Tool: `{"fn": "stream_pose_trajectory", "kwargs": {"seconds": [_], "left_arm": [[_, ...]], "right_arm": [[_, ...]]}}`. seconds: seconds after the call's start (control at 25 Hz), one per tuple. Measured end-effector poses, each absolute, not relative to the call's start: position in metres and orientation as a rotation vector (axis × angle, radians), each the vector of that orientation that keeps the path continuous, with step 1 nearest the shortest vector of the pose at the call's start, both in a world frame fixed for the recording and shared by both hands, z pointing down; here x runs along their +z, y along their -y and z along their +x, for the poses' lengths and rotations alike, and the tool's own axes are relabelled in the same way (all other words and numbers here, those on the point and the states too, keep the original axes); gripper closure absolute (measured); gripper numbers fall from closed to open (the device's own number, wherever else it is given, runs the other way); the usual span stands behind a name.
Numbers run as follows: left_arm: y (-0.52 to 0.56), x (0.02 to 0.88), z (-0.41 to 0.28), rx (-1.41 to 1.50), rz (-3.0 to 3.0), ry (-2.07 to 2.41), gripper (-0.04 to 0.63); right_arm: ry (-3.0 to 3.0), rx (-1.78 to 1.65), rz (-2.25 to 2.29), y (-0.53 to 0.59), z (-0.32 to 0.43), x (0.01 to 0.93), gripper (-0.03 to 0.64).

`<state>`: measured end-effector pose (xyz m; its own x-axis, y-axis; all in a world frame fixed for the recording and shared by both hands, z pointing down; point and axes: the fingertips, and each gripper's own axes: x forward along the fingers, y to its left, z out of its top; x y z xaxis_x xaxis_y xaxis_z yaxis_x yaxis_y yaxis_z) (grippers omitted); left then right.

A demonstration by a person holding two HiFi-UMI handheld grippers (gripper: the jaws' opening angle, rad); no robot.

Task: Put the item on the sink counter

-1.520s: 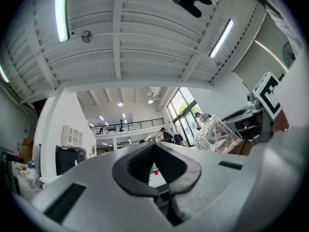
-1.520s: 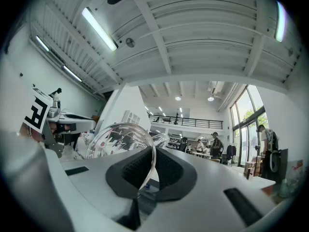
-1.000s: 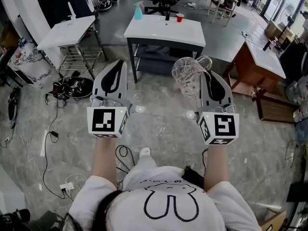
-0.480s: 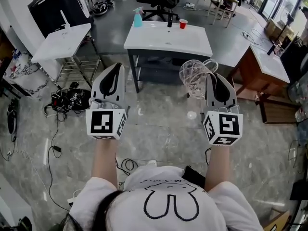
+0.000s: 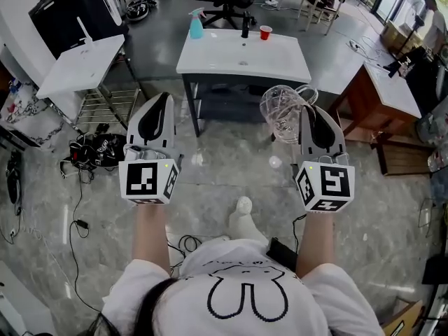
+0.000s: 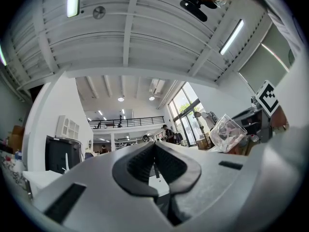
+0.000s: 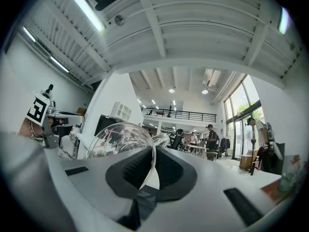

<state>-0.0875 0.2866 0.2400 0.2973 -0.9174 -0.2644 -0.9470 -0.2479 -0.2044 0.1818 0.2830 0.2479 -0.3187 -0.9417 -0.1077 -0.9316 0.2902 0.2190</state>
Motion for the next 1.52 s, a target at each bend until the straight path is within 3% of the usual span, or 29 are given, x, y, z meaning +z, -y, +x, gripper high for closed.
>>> {"fn": "stream_pose_trajectory", "kwargs": {"seconds": [0.48, 1.12, 1.52], "left_arm": [[-0.199, 0.25, -0.095, 0.133, -2.244, -1.716, 0.585], [0.024, 0.245, -0.075, 0.087, -2.208, -1.768, 0.584], [0.107, 0.243, -0.065, 0.083, -2.187, -1.788, 0.584]], "right_arm": [[2.532, -0.362, 1.796, -0.19, 0.176, 0.257, 0.575], [2.593, -0.302, 1.695, 0.044, 0.186, 0.262, 0.575], [2.602, -0.312, 1.657, 0.134, 0.195, 0.261, 0.575]]}}
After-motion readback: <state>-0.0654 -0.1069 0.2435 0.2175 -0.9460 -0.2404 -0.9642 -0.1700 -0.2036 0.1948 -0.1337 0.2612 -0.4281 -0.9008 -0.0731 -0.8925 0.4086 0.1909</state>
